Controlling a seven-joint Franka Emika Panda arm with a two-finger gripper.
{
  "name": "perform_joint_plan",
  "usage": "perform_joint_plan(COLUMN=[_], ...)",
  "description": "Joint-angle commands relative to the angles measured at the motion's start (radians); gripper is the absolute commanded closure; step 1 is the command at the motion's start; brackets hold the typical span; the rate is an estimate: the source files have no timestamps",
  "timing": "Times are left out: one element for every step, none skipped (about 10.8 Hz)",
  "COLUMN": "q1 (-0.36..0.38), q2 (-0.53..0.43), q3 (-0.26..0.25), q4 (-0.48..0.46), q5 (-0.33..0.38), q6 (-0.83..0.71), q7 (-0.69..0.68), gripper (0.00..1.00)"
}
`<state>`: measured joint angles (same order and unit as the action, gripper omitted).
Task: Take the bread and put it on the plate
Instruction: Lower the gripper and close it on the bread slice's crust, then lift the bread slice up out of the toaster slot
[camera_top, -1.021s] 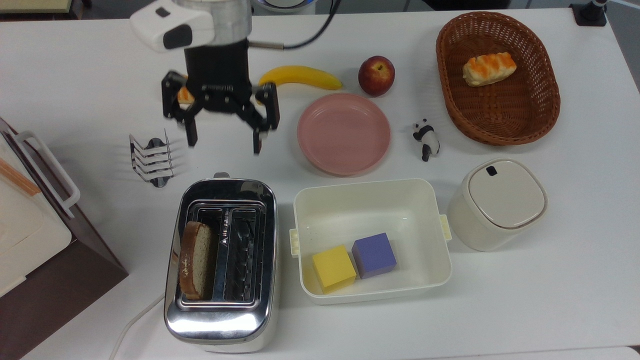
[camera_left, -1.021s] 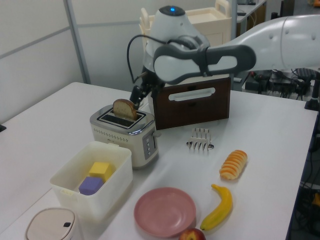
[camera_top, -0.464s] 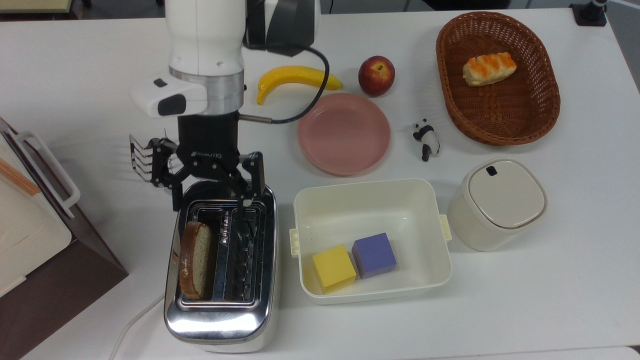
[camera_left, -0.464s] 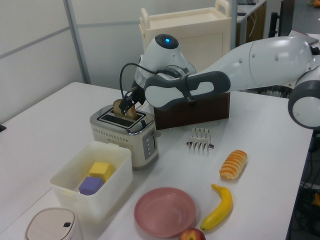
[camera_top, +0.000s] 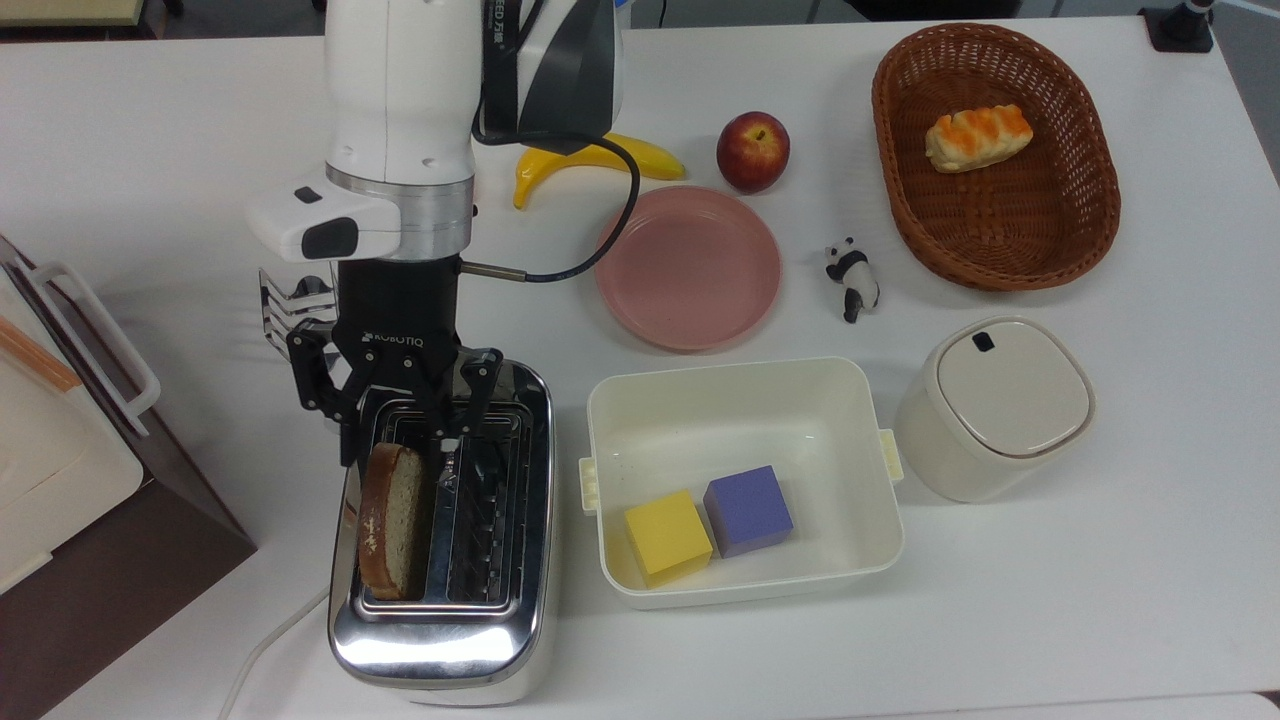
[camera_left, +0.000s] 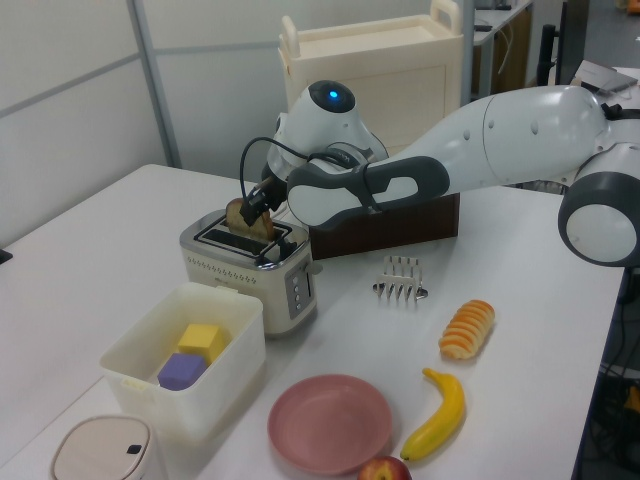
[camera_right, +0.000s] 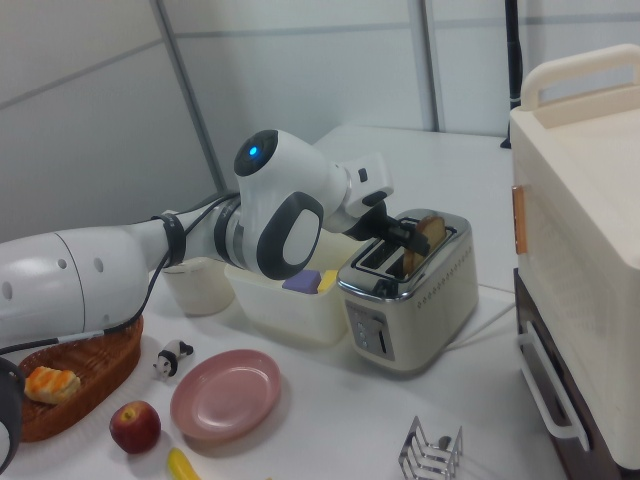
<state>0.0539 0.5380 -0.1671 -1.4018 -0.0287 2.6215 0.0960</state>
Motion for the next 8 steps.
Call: perform_joint_plan(q1=[0.009,0.008,0.008,0.006,0.006,0.009,0.009,0.011], q2=[-0.001,-0.024,-0.054,-0.085,-0.123,-0.175,-0.228,-0.266], q3=[-0.012,-0.012,-0.012,-0.012,-0.012,-0.008,-0.002,0.001], q4=[0.012,0.012,0.012,0.012,0.012,0.011,0.006,0.006], q5=[-0.016,-0.016,-0.011,-0.008,-0.007,-0.001,0.003,0.018], q6=[0.009,0.008,0.005,0.003,0.0,-0.015,-0.067,-0.145], q7=[0.033,0.062,0.073,0.089,0.125,0.152,0.177,0.188], gripper=[1.0,1.0,1.0,1.0,1.0,1.0,1.0,1.0])
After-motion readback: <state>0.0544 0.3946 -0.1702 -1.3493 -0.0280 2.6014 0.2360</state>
